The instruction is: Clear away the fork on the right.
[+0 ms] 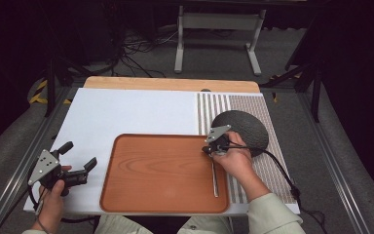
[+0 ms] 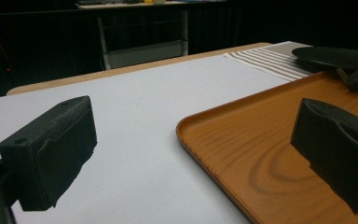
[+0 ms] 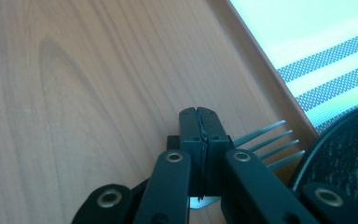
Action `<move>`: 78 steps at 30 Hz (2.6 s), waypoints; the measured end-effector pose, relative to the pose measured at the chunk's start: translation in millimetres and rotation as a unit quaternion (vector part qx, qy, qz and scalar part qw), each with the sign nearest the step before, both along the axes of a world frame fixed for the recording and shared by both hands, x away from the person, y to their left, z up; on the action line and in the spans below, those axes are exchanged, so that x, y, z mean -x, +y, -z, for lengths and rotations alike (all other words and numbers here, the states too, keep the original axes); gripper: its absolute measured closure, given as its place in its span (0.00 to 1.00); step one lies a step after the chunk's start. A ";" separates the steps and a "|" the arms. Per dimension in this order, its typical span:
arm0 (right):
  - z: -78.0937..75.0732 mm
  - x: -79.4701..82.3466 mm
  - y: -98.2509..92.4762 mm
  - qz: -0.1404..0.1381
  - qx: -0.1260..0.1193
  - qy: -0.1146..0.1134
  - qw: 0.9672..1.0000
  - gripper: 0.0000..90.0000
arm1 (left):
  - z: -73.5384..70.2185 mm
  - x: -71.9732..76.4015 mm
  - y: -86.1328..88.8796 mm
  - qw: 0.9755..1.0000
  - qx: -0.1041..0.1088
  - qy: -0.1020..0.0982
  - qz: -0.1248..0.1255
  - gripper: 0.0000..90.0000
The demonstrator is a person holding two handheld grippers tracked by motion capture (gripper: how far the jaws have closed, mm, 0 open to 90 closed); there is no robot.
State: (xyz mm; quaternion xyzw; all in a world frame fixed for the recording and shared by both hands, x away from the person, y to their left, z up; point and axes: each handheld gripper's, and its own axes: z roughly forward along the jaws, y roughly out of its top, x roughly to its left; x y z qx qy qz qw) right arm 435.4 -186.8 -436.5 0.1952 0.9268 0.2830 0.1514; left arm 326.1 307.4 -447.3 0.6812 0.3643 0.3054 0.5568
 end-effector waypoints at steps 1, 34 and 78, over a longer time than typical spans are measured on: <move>-0.8 0.2 0.2 0.001 -0.003 -0.002 1.000 1.00 | -0.1 0.0 0.1 1.000 0.000 0.001 0.000 0.01; -53.9 38.2 -26.9 -0.005 -0.143 -0.108 0.984 0.17 | -1.1 -2.5 -2.7 1.000 0.000 -0.002 0.003 0.01; -50.8 96.0 -125.2 0.140 -0.260 -0.166 0.941 0.13 | -2.2 -1.6 -3.3 1.000 0.002 -0.004 0.000 0.01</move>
